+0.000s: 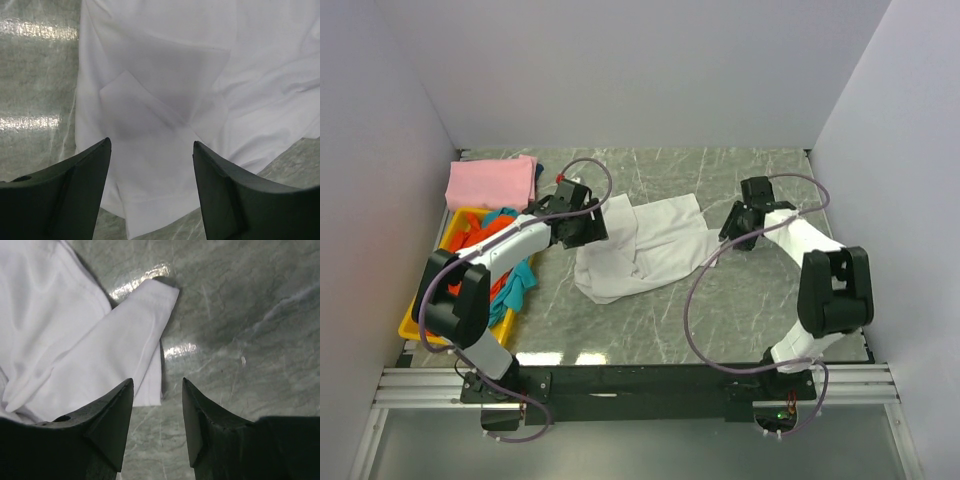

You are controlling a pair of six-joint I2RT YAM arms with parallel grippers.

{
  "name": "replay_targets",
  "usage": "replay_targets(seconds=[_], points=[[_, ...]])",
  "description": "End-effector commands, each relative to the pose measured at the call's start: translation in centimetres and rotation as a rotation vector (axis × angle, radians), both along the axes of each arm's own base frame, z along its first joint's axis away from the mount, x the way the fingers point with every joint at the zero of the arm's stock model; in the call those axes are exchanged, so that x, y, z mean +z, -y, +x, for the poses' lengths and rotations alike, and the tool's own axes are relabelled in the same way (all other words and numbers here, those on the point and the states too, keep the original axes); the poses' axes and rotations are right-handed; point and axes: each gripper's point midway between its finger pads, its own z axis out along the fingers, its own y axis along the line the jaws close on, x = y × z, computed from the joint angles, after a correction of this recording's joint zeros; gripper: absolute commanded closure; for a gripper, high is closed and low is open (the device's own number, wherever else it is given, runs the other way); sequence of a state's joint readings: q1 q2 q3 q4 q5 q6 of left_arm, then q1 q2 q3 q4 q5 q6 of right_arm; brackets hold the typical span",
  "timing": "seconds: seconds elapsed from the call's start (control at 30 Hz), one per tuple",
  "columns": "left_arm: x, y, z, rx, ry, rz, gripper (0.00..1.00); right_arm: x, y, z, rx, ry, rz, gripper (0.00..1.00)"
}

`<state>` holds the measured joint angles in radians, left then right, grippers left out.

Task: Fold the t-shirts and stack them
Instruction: Flatten the tshirt out

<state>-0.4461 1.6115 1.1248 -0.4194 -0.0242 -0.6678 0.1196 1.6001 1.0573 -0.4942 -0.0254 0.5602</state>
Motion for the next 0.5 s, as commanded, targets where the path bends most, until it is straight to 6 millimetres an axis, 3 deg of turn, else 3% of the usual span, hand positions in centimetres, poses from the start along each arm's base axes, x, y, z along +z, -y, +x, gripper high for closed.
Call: replay_targets(seconds=[0.0,0.2,0.47], points=[[-0.3,-0.2,0.0,-0.017,0.018,0.01,0.29,0.8,0.1,3.2,0.018,0.061,-0.003,0.5],[-1.0,0.0,0.0,-0.018,-0.006,0.011,0.31,-0.3,1.2,5.2,0.0,0.057,-0.037,0.5],[-0.8,-0.5,-0.1,-0.006,-0.007,0.028,0.32,-1.9,3.1,6.3,-0.052,0.028,-0.055,0.58]])
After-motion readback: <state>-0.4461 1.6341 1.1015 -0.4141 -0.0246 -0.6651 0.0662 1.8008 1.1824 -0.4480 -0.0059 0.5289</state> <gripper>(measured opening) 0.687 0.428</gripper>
